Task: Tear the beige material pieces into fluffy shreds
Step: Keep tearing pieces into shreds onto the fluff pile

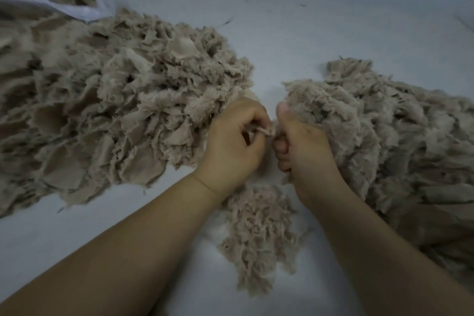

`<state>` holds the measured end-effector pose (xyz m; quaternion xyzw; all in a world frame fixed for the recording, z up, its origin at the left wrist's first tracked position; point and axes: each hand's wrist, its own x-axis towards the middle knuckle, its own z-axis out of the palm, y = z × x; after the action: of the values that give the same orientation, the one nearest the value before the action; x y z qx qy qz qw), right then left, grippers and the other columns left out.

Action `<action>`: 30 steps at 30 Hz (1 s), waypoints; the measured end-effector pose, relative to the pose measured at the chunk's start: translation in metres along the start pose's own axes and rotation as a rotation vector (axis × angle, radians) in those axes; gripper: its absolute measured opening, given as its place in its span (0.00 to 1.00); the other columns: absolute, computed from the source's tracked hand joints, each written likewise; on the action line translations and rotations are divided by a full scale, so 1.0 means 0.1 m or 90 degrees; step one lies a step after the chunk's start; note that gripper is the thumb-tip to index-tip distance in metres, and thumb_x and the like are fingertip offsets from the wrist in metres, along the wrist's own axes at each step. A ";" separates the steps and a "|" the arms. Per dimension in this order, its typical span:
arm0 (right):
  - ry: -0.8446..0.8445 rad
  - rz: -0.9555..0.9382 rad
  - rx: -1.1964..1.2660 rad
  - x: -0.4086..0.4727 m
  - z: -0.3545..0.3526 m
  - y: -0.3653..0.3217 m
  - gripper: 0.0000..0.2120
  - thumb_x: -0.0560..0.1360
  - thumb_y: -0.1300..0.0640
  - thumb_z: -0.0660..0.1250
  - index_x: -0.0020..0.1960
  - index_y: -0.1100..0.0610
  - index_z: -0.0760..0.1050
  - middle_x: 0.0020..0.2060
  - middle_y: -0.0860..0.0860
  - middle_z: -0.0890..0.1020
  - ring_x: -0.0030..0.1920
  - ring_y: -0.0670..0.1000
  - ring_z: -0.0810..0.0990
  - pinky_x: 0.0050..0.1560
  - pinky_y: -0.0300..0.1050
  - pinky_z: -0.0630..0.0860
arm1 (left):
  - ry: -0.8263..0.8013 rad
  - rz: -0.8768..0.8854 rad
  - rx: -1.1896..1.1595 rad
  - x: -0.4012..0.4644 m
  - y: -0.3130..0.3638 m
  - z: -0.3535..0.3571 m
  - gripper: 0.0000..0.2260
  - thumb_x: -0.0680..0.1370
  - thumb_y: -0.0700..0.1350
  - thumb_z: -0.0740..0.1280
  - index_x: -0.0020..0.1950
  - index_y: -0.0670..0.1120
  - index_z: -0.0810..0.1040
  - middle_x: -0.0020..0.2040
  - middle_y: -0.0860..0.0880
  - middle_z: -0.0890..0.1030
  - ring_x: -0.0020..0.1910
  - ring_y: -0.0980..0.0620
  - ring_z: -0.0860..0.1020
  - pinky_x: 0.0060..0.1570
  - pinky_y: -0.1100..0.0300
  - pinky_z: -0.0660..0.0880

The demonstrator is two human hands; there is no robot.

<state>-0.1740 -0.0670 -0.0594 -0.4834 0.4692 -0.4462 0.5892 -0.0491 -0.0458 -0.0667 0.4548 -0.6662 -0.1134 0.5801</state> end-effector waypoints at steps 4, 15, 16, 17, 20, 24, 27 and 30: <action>0.001 0.013 0.050 0.10 -0.09 0.06 0.26 0.80 0.52 0.67 0.24 0.50 0.66 0.22 0.46 0.63 0.21 0.46 0.59 0.22 0.35 0.59 | 0.008 -0.074 -0.073 -0.01 0.02 -0.01 0.11 0.67 0.26 0.58 0.37 0.37 0.78 0.40 0.42 0.78 0.39 0.50 0.76 0.39 0.59 0.73; -0.154 0.050 -0.061 0.18 -0.18 0.06 0.11 0.70 0.52 0.67 0.31 0.53 0.71 0.24 0.49 0.66 0.23 0.46 0.59 0.22 0.37 0.59 | -0.053 -0.426 -0.335 0.12 -0.10 -0.06 0.07 0.73 0.41 0.71 0.35 0.45 0.79 0.32 0.42 0.73 0.29 0.49 0.68 0.29 0.61 0.67; -0.145 0.054 -0.052 0.20 -0.20 0.06 0.16 0.73 0.56 0.65 0.27 0.50 0.69 0.25 0.50 0.65 0.23 0.46 0.58 0.22 0.37 0.57 | -0.039 -0.435 -0.351 0.12 -0.13 -0.07 0.07 0.71 0.42 0.72 0.34 0.46 0.79 0.32 0.42 0.73 0.30 0.49 0.68 0.29 0.60 0.66; -0.130 0.062 -0.039 0.20 -0.20 0.05 0.20 0.76 0.59 0.63 0.25 0.50 0.68 0.26 0.51 0.64 0.23 0.46 0.57 0.22 0.37 0.56 | -0.033 -0.443 -0.366 0.12 -0.15 -0.08 0.05 0.69 0.43 0.72 0.33 0.46 0.79 0.32 0.41 0.73 0.30 0.49 0.68 0.29 0.60 0.66; -0.147 0.043 -0.032 0.16 -0.20 0.02 0.16 0.75 0.49 0.67 0.30 0.52 0.73 0.25 0.50 0.64 0.24 0.47 0.58 0.22 0.37 0.58 | -0.080 -0.439 -0.386 0.13 -0.18 -0.11 0.06 0.69 0.43 0.74 0.37 0.43 0.79 0.33 0.40 0.76 0.29 0.48 0.71 0.29 0.62 0.70; -0.148 -0.004 -0.130 0.09 -0.17 0.02 0.14 0.77 0.50 0.72 0.34 0.53 0.80 0.22 0.47 0.70 0.20 0.43 0.64 0.20 0.36 0.64 | -0.104 -0.442 -0.392 0.12 -0.18 -0.11 0.09 0.78 0.40 0.67 0.37 0.45 0.78 0.31 0.40 0.76 0.27 0.48 0.72 0.28 0.63 0.68; -0.097 0.052 -0.049 0.14 -0.16 0.04 0.22 0.79 0.56 0.69 0.26 0.50 0.76 0.20 0.44 0.66 0.19 0.44 0.60 0.20 0.35 0.59 | -0.093 -0.479 -0.375 0.15 -0.16 -0.12 0.16 0.82 0.50 0.62 0.34 0.49 0.76 0.25 0.47 0.74 0.20 0.50 0.69 0.22 0.64 0.64; -0.051 0.066 -0.003 0.19 -0.14 0.04 0.25 0.79 0.55 0.68 0.23 0.50 0.72 0.20 0.44 0.65 0.19 0.44 0.59 0.21 0.35 0.57 | -0.255 -0.439 -0.235 0.19 -0.16 -0.21 0.20 0.73 0.62 0.69 0.35 0.45 0.76 0.25 0.43 0.76 0.18 0.50 0.70 0.20 0.65 0.64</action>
<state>-0.1840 -0.0874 -0.0669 -0.4772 0.4703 -0.3943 0.6289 -0.0219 -0.0608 -0.0582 0.5083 -0.5432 -0.5039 0.4389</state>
